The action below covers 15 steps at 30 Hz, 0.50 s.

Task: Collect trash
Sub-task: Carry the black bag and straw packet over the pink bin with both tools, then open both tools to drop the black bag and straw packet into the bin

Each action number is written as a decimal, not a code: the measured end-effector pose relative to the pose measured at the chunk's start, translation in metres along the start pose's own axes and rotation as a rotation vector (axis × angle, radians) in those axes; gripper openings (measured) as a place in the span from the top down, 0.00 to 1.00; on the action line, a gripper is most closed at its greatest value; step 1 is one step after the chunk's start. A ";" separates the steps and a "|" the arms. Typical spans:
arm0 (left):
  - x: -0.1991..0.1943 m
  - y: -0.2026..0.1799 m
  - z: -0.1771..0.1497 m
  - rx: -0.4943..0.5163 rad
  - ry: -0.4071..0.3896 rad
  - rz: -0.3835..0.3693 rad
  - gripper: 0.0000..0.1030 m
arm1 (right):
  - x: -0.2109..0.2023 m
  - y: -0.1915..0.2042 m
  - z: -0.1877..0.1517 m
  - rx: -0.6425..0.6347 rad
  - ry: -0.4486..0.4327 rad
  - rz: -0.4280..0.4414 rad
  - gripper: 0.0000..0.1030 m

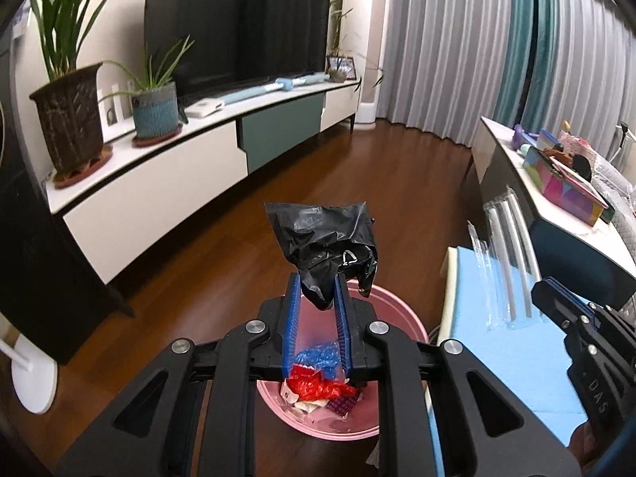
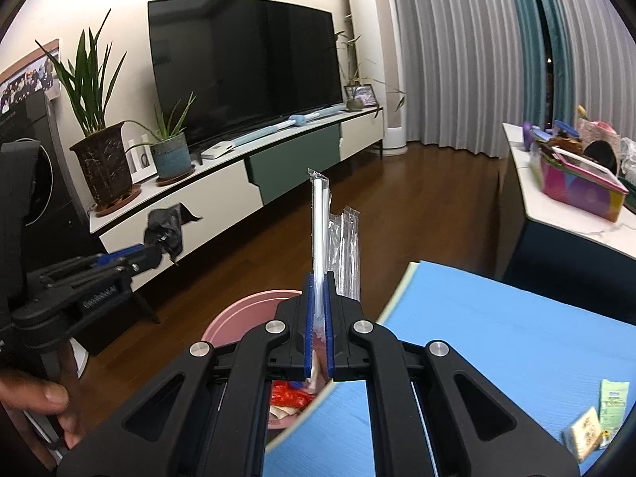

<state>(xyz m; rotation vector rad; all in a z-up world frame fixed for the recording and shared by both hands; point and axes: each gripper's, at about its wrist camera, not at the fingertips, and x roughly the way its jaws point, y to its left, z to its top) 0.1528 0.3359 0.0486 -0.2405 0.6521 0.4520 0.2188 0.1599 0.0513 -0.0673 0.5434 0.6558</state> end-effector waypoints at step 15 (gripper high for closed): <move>0.025 0.007 -0.003 -0.006 0.048 0.026 0.83 | 0.060 0.019 -0.020 -0.056 0.083 0.039 0.95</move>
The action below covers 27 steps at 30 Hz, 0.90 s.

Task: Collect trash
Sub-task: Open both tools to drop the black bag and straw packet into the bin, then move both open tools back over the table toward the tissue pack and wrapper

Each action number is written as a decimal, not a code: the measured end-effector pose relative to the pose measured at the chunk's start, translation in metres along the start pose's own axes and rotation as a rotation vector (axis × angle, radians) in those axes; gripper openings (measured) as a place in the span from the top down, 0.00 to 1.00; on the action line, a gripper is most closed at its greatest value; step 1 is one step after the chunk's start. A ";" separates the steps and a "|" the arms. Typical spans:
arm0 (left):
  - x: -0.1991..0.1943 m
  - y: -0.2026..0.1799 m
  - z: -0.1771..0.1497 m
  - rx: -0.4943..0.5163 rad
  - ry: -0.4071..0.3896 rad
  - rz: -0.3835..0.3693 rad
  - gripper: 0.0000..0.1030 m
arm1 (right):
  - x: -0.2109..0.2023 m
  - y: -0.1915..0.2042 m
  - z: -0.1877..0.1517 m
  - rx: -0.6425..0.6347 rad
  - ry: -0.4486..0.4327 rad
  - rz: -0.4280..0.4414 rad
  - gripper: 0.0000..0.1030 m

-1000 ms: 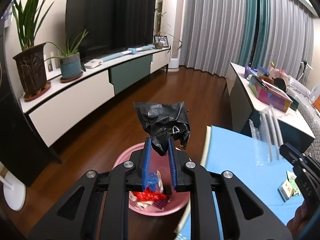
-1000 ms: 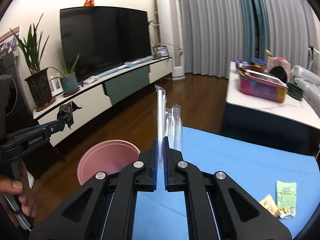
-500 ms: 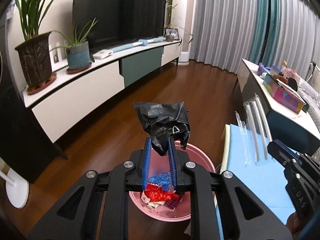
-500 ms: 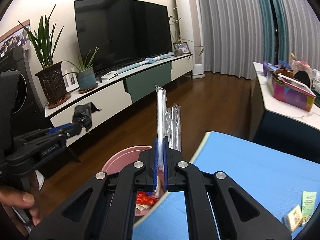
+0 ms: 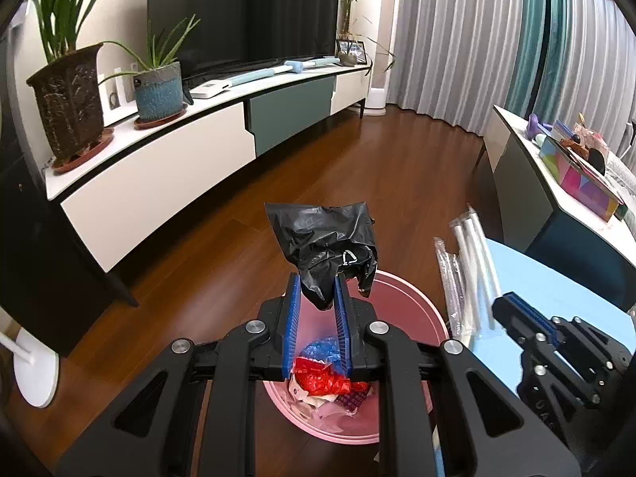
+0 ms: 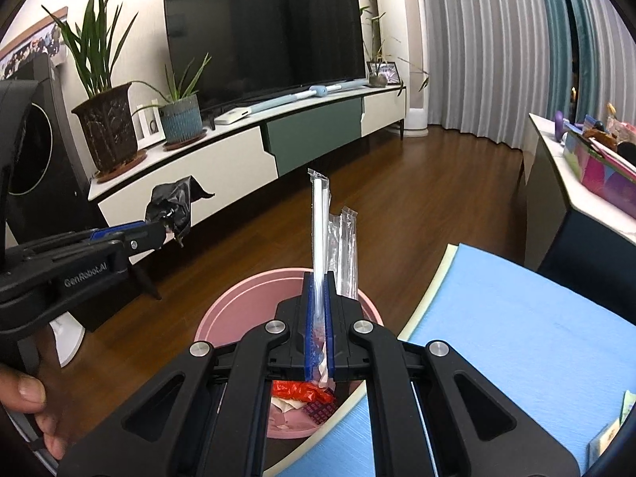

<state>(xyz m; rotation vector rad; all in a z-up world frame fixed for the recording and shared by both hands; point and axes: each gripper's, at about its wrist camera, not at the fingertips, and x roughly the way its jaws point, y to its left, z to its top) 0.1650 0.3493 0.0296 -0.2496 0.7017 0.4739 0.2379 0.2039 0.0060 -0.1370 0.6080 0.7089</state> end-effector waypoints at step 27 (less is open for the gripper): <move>-0.026 -0.044 -0.002 0.043 -0.077 -0.120 0.62 | -0.053 -0.062 -0.021 0.022 -0.019 -0.105 0.63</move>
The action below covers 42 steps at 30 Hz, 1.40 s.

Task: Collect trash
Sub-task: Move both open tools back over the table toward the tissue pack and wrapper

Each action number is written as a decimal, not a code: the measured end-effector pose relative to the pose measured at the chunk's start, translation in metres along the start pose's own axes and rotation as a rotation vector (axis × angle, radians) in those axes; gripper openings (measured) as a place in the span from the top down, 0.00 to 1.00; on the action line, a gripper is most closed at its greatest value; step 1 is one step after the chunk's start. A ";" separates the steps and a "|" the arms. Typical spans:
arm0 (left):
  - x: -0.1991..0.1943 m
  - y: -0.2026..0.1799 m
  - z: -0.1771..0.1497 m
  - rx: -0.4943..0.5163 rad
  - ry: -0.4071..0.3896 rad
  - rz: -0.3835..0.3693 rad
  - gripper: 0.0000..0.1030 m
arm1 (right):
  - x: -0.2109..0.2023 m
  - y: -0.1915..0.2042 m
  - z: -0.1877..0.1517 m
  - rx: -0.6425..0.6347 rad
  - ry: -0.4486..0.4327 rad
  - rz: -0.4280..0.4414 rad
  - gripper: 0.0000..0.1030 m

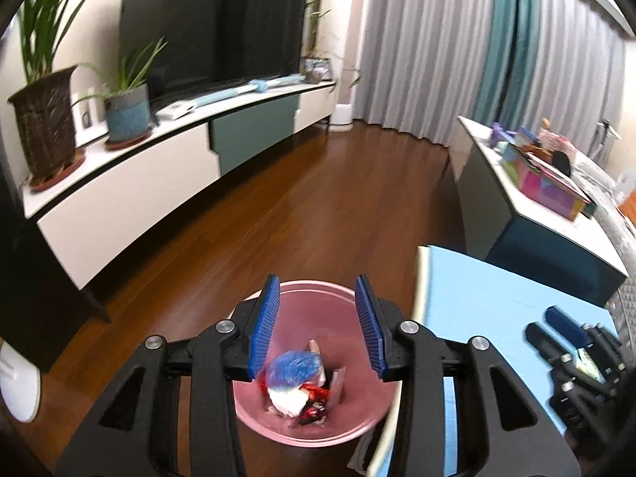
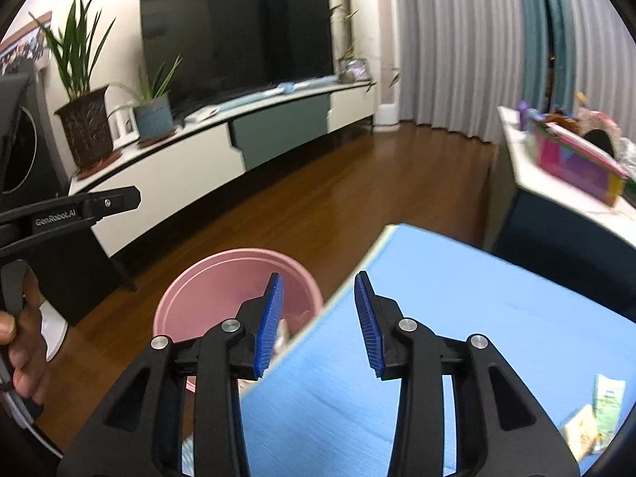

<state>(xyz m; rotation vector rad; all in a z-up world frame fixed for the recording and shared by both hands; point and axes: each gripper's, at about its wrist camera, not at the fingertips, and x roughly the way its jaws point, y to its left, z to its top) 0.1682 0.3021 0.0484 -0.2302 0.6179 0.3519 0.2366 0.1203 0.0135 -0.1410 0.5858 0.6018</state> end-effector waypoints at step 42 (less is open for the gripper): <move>-0.010 -0.280 -0.086 0.213 0.010 -0.279 0.61 | -0.135 -0.308 -0.188 0.148 0.182 -0.369 0.73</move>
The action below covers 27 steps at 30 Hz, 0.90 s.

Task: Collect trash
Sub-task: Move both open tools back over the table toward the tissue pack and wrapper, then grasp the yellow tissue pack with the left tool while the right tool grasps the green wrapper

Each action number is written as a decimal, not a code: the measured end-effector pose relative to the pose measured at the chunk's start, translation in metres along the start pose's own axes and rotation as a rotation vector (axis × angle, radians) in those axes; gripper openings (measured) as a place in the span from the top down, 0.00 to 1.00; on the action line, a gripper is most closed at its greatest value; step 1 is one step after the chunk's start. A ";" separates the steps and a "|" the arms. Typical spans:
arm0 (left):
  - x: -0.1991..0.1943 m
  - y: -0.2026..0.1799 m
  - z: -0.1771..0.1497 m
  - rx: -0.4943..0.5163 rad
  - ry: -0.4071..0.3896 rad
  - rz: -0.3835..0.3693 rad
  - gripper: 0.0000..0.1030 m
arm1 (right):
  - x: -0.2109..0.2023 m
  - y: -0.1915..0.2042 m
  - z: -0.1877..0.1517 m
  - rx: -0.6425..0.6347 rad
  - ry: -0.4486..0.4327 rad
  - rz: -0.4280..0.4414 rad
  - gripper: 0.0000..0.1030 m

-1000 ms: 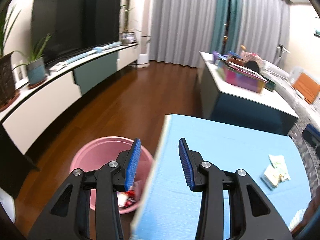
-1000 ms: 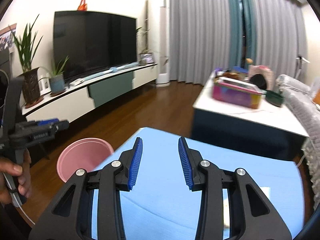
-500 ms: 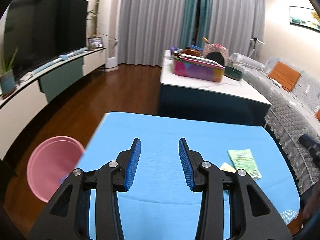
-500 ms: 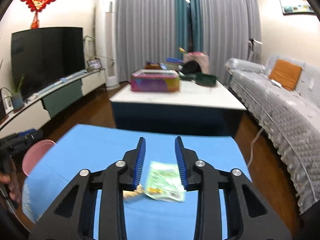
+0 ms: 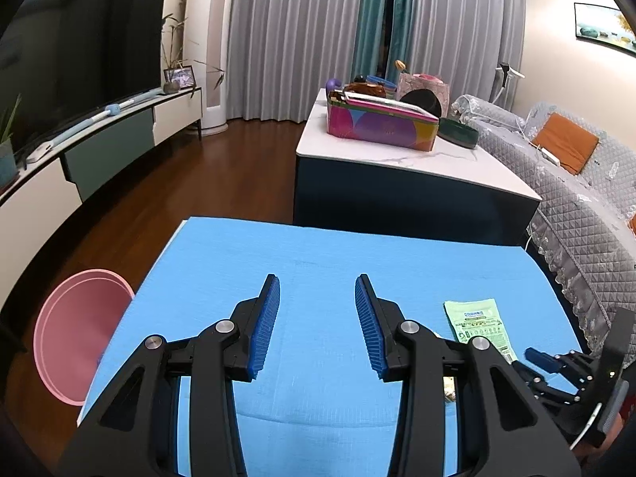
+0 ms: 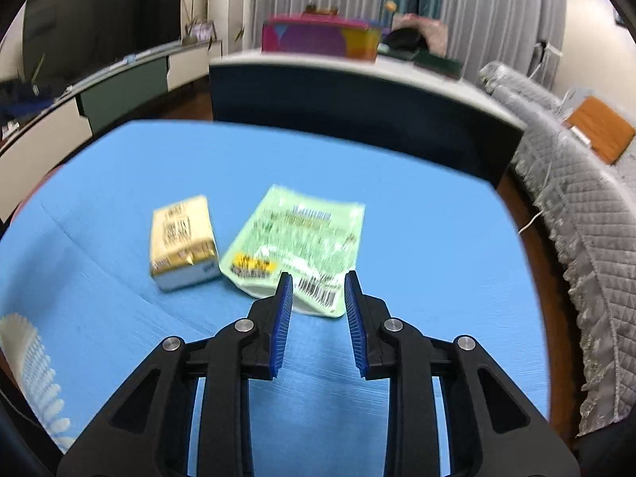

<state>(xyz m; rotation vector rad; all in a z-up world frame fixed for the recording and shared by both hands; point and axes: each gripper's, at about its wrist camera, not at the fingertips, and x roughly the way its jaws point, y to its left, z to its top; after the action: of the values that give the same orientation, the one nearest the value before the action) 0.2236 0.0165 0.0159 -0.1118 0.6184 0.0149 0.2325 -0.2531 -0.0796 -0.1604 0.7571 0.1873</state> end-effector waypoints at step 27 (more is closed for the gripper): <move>0.071 -0.092 -0.062 -0.017 0.202 -0.120 0.39 | 0.027 -0.006 0.004 -0.016 0.074 -0.009 0.97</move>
<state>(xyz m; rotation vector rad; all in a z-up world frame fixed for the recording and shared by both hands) 0.2500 -0.0835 -0.0659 -0.1676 0.8127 -0.1081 0.2558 -0.2555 -0.0951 -0.1863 0.8285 0.1798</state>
